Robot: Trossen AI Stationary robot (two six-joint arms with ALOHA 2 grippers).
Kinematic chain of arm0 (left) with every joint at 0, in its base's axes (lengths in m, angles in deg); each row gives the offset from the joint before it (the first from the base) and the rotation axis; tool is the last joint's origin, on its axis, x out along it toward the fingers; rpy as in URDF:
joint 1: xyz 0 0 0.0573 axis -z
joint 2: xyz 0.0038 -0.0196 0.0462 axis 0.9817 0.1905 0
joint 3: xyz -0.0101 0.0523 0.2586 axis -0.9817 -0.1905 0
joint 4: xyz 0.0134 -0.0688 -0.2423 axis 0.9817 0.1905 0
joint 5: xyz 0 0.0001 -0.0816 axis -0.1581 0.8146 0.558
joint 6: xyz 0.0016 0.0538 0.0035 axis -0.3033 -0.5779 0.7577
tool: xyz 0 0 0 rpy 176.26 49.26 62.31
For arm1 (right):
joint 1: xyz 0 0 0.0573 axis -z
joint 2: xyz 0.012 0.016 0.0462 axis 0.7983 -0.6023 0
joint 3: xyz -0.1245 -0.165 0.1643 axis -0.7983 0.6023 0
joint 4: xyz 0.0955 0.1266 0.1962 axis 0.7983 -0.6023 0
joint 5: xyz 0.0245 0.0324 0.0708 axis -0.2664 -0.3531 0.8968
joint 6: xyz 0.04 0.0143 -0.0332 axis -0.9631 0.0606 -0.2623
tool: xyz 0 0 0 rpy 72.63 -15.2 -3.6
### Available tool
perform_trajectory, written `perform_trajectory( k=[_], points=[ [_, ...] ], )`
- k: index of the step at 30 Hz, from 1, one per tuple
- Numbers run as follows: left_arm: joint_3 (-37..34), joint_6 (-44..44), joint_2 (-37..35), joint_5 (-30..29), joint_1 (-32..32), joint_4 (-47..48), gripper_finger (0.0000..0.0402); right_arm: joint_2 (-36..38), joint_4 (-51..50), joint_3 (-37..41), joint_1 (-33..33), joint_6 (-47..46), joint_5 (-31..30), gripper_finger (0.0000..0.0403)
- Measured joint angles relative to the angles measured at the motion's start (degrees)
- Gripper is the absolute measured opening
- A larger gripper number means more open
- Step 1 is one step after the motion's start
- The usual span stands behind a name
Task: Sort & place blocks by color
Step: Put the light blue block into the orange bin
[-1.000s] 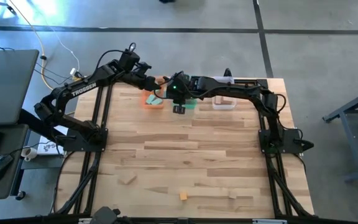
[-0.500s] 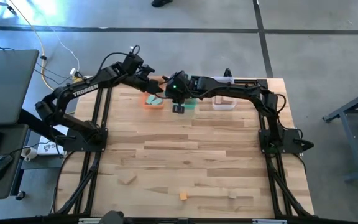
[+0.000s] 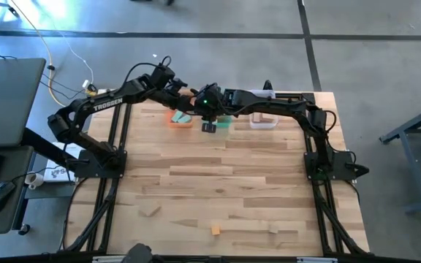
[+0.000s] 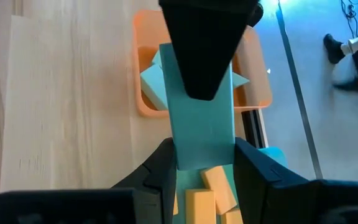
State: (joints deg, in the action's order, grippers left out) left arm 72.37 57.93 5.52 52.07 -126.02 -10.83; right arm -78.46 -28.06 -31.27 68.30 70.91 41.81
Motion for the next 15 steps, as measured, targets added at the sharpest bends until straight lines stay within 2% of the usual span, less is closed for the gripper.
perform_trajectory(
  k=[5,15],
  points=[
    [0.0,-1.3,0.3,0.4,0.3,-0.3,0.0154,0.0,0.0,0.0,0.0,0.0,-0.2,0.0096],
    [0.0,-6.4,0.3,0.5,0.2,-3.0,0.0041,0.0,0.0,0.0,0.0,0.2,-1.3,0.0092]
  ],
)
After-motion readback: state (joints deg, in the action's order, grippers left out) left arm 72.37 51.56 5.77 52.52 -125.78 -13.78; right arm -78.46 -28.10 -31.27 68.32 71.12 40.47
